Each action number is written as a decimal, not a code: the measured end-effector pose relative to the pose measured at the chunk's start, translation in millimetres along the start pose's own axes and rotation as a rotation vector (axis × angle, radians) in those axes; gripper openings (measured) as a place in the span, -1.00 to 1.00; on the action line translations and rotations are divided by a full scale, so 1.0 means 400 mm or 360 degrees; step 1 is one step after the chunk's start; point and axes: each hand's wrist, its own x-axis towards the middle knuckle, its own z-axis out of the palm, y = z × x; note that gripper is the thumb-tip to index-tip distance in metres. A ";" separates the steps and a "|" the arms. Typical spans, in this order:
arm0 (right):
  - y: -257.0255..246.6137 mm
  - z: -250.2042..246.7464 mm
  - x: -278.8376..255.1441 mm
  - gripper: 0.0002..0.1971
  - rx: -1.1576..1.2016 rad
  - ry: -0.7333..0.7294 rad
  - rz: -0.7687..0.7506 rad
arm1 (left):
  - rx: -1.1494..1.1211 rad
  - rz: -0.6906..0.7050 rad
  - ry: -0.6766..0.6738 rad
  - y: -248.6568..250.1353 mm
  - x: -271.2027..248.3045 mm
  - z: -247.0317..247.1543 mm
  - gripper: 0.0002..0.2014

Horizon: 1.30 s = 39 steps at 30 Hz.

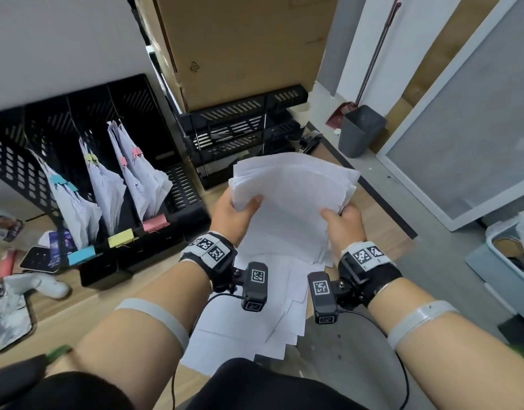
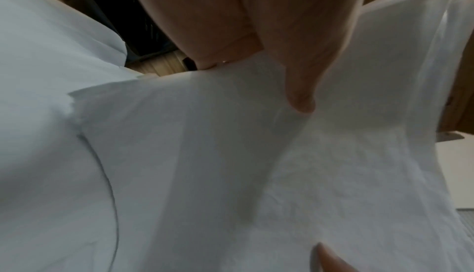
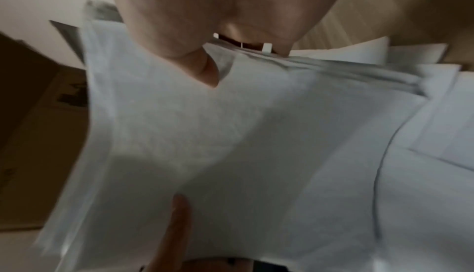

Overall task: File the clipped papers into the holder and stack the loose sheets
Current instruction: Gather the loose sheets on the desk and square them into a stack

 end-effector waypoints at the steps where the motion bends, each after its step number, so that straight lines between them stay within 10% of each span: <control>1: -0.011 0.003 -0.001 -0.69 0.0030 -0.0003 -0.0032 | -0.0009 0.0037 -0.0005 0.004 0.003 0.000 -0.64; 11: -0.010 -0.002 -0.032 -0.52 0.0051 -0.0001 -0.0178 | 0.0112 -0.0015 -0.0043 -0.003 -0.007 -0.028 -0.29; 19: -0.016 -0.014 -0.012 -0.76 -0.0027 -0.0113 -0.0138 | 0.0345 0.0108 -0.0179 -0.002 0.014 -0.015 -0.57; 26: -0.021 -0.030 0.012 -0.73 0.0264 -0.0006 0.0039 | -0.0342 -0.0213 -0.0236 0.001 0.038 -0.024 -0.57; 32: 0.126 -0.036 0.000 -0.94 -0.0336 -0.0252 0.0298 | 0.0102 -0.0477 -0.0203 -0.141 0.013 -0.037 -0.49; 39: 0.132 -0.021 0.036 -0.71 -0.0572 -0.0258 0.0390 | 0.0576 -0.0532 -0.0260 -0.165 0.048 -0.114 -0.81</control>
